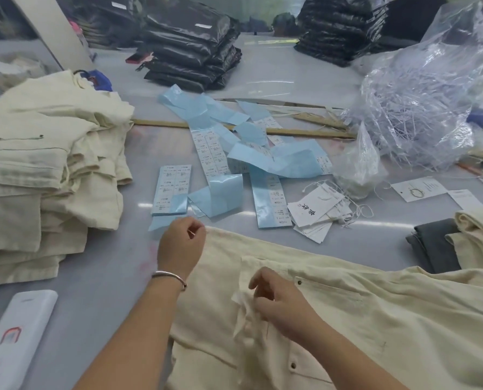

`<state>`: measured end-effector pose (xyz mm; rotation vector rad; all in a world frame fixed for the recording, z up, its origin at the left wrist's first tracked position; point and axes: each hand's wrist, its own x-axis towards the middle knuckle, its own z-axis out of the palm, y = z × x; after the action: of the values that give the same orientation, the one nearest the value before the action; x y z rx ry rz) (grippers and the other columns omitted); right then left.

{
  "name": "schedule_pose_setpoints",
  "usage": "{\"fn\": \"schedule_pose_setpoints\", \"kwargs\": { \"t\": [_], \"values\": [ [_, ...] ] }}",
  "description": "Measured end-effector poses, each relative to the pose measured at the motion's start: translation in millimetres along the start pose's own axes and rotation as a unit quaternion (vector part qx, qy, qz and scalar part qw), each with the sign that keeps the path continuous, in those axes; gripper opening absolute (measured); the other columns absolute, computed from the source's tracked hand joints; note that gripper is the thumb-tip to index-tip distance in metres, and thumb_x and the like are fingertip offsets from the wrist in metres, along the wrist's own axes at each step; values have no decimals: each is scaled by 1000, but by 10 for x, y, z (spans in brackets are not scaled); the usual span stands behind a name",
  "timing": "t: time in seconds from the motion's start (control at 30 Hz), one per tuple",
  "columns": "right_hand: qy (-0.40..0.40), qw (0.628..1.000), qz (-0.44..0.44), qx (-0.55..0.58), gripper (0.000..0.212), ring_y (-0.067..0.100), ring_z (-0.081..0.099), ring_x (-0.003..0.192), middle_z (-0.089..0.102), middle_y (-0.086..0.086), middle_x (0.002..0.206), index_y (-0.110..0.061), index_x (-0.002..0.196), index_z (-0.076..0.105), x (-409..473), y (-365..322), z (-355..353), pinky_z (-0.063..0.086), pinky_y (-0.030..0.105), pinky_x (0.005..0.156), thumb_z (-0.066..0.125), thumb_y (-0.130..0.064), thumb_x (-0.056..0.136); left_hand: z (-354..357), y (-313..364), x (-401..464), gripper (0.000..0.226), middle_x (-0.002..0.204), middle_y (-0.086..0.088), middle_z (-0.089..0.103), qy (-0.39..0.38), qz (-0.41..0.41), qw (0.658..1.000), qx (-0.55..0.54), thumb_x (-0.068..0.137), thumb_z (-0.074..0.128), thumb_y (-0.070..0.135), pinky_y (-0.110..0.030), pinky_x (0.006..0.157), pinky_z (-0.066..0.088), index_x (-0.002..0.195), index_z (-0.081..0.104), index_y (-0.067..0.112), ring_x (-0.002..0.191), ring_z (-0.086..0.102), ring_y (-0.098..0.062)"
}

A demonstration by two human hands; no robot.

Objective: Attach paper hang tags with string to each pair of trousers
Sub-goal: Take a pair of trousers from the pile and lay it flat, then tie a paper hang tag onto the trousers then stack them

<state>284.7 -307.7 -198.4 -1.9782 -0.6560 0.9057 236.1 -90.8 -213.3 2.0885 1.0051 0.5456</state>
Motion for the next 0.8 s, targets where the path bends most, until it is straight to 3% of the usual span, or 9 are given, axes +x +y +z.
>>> {"fn": "schedule_pose_setpoints", "kwargs": {
  "t": [0.07, 0.17, 0.33, 0.5, 0.67, 0.8],
  "values": [
    [-7, 988, -17, -156, 21, 12, 48, 70, 55, -8, 74, -24, 97, 54, 198, -78, 40, 40, 30, 66, 49, -13, 80, -85, -268, 286, 12, 95, -9, 65, 72, -104, 992, 26, 84, 57, 13, -28, 71, 38, 80, 68, 16, 87, 57, -27],
    [9, 978, -15, -207, 23, 11, 48, 74, 54, -10, 73, -26, 97, 55, 480, -150, 83, 38, 28, 64, 46, -11, 82, -153, -567, 534, 21, 117, -14, 56, 108, -178, 973, 95, 86, 61, 24, -41, 85, 42, 104, 65, 14, 115, 47, -36],
    [11, 968, -17, -252, 18, 14, 50, 79, 53, -12, 74, -30, 91, 55, 926, -258, 164, 35, 28, 62, 47, -16, 82, -123, -682, 887, 52, 121, -16, 55, 59, -136, 976, 158, 82, 72, 42, -45, 91, 44, 120, 57, 10, 119, 46, -36],
    [6, 962, -30, -272, 15, 16, 50, 79, 53, -11, 76, -30, 85, 53, 1339, -320, 301, 34, 28, 61, 46, -16, 82, -25, -654, 1164, 75, 121, -18, 53, 22, -149, 980, 134, 68, 84, 38, -44, 90, 47, 129, 48, 13, 115, 50, -40],
    [19, 959, -56, -276, 15, 19, 52, 79, 56, -7, 79, -22, 91, 60, 1712, -473, 394, 37, 29, 63, 47, -15, 85, -24, -728, 1319, 43, 112, -5, 67, 27, -196, 980, 17, 69, 81, 20, -31, 79, 48, 106, 60, 15, 102, 63, -27],
    [79, 968, -87, -224, 20, 20, 56, 80, 63, -3, 86, -20, 96, 61, 1987, -709, 391, 42, 30, 65, 48, -11, 84, -132, -780, 1377, 14, 82, -3, 70, 18, -219, 973, -71, 71, 77, 14, -24, 61, 44, 84, 72, 15, 74, 60, -21]
  ]
}}
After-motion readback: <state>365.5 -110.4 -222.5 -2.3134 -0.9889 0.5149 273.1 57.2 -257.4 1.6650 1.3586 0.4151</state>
